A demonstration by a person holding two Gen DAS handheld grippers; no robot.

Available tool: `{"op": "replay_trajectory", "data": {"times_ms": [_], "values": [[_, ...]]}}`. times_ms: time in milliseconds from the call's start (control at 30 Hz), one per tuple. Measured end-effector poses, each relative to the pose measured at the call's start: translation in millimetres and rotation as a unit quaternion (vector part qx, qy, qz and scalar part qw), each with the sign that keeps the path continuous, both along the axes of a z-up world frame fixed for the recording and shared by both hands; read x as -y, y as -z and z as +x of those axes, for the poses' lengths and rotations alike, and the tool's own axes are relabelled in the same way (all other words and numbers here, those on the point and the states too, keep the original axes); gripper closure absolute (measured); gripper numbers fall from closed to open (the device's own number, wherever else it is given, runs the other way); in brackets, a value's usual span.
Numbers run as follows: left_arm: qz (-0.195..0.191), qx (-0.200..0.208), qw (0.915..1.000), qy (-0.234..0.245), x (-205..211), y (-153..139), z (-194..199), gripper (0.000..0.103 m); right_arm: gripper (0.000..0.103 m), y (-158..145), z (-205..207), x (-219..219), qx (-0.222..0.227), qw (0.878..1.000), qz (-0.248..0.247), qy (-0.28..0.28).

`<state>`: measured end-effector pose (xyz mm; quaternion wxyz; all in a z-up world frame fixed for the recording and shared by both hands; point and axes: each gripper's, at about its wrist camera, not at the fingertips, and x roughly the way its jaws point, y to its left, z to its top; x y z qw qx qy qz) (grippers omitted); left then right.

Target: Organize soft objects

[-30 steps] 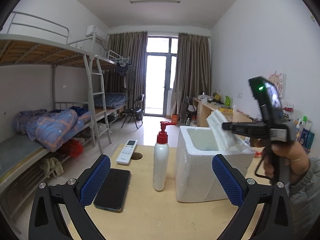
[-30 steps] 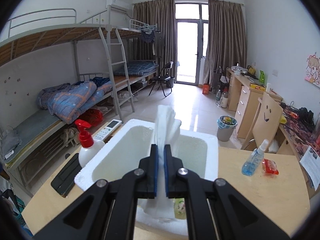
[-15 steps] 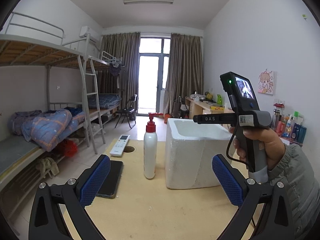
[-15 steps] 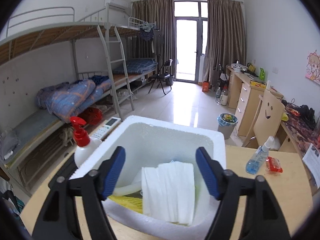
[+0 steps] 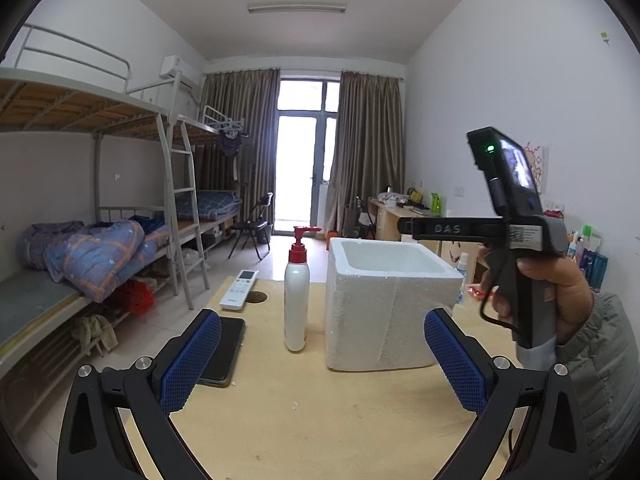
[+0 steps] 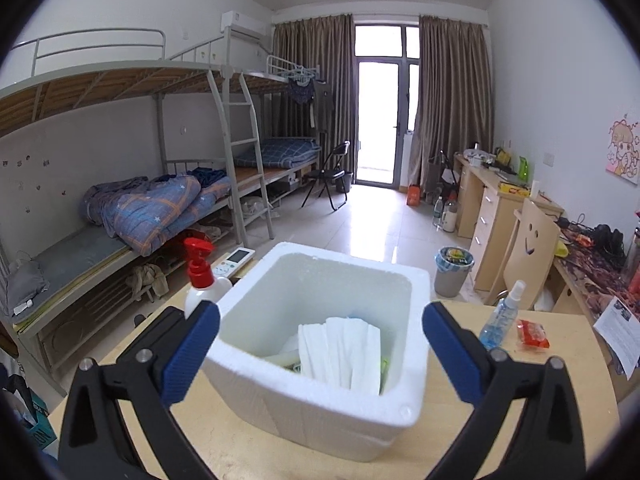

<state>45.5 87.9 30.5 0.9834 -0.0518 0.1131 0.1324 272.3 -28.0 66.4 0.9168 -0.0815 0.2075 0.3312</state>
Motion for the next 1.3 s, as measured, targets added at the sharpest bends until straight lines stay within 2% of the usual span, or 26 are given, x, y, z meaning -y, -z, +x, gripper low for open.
{"op": "replay_trajectory", "data": {"times_ms": [333, 567, 867, 1300], "values": [[0.001, 0.001, 1.0000, 0.000, 7.5, -2.6, -9.4, 0.001, 0.001, -14.9, -37.5, 38.1, 0.019, 0.999, 0.032, 0.010], [0.002, 0.012, 0.9999, 0.007, 20.1, -5.5, -14.7, 0.001, 0.001, -24.7, -73.5, 69.2, 0.048, 0.998, 0.042, 0.017], [0.005, 0.027, 0.9994, 0.020, 39.0, -9.0, -25.6, 0.001, 0.001, -22.4, -119.0, 104.8, 0.071, 0.995, 0.065, 0.029], [0.026, 0.050, 0.9980, 0.030, 80.1, -14.5, -54.8, 0.001, 0.001, -6.2, -173.6, 147.1, 0.081, 0.992, 0.079, 0.052]]}}
